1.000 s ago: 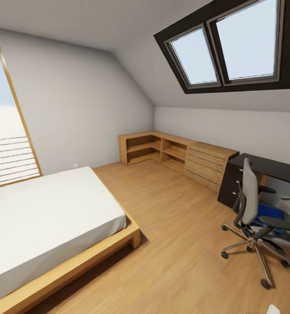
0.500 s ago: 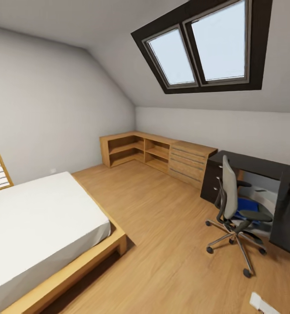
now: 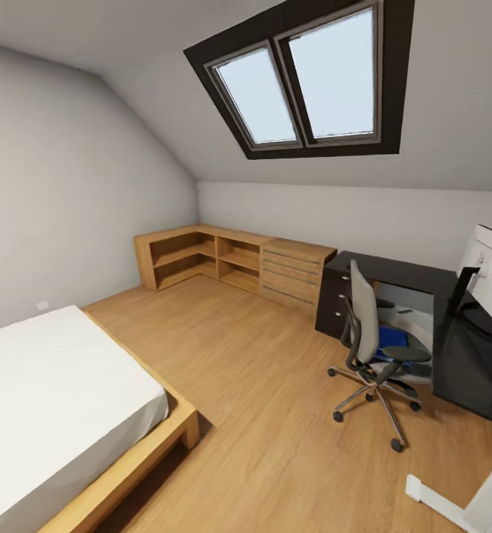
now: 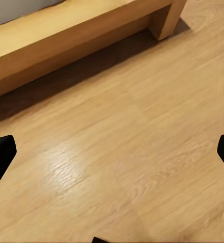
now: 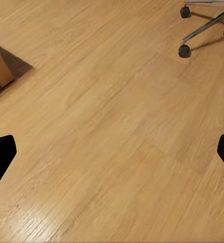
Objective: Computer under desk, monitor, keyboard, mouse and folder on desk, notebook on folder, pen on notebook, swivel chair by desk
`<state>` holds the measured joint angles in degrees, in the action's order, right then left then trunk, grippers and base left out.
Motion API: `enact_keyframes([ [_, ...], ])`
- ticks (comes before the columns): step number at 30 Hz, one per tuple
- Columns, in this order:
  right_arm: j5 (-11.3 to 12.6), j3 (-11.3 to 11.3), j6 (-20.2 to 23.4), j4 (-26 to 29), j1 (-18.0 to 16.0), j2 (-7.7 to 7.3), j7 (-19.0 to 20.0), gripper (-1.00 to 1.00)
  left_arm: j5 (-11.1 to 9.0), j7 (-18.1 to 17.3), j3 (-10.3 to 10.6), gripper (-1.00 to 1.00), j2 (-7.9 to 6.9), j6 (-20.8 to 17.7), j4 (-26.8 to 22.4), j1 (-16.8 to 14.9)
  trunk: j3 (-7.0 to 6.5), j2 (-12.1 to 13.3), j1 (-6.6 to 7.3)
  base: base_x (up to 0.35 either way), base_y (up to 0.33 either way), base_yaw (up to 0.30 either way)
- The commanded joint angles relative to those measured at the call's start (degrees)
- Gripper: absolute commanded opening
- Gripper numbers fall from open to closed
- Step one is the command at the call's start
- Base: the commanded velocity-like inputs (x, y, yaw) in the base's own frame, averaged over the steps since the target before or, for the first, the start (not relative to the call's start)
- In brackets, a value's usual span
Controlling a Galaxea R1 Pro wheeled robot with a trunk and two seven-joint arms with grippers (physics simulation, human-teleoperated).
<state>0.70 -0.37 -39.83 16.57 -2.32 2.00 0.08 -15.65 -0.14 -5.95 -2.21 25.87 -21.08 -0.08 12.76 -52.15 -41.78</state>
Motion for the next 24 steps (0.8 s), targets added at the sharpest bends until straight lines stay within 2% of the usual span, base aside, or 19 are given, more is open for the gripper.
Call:
enact_keyframes([
  [1, 0.1, 0.0, -0.2, 0.0, -0.1, 0.02, 0.0, 1.00, -0.3, 0.0, 0.1, 1.00, 0.00, 0.1, 0.0, 0.0, 0.07, 0.0, -0.03, 0.247, 0.244, -0.300],
  [4, 0.1, -0.1, -0.2, 0.1, -0.1, 0.02, -0.1, 1.00, -0.3, 0.0, 0.7, 1.00, -0.01, -0.3, 0.1, 0.0, 0.07, 0.0, -0.03, 0.257, 0.239, -0.300],
  [8, 0.1, -0.1, -0.2, 0.2, -0.1, 0.02, -0.1, 1.00, -0.3, 0.0, 2.5, 1.00, -0.06, -0.4, 0.4, 0.0, 0.07, 0.0, -0.03, 0.264, 0.236, -0.300],
  [11, 0.1, -0.1, -0.2, 0.2, -0.1, 0.02, -0.1, 1.00, -0.3, 0.0, 3.4, 1.00, -0.07, -0.4, 2.0, 0.0, 0.07, 0.0, -0.03, 0.265, 0.235, -0.300],
  [17, 0.1, -0.1, -0.2, 0.2, -0.1, 0.02, -0.1, 1.00, -0.3, 0.0, 3.7, 1.00, -0.07, -0.4, 2.7, 0.0, 0.07, 0.0, -0.03, 0.249, 0.214, -0.300],
  [24, 0.1, -0.1, -0.2, 0.2, -0.1, 0.02, -0.1, 1.00, -0.3, 0.0, 3.7, 1.00, -0.08, -0.2, 2.9, 0.0, 0.07, 0.0, -0.03, 0.059, 0.046, -0.300],
])
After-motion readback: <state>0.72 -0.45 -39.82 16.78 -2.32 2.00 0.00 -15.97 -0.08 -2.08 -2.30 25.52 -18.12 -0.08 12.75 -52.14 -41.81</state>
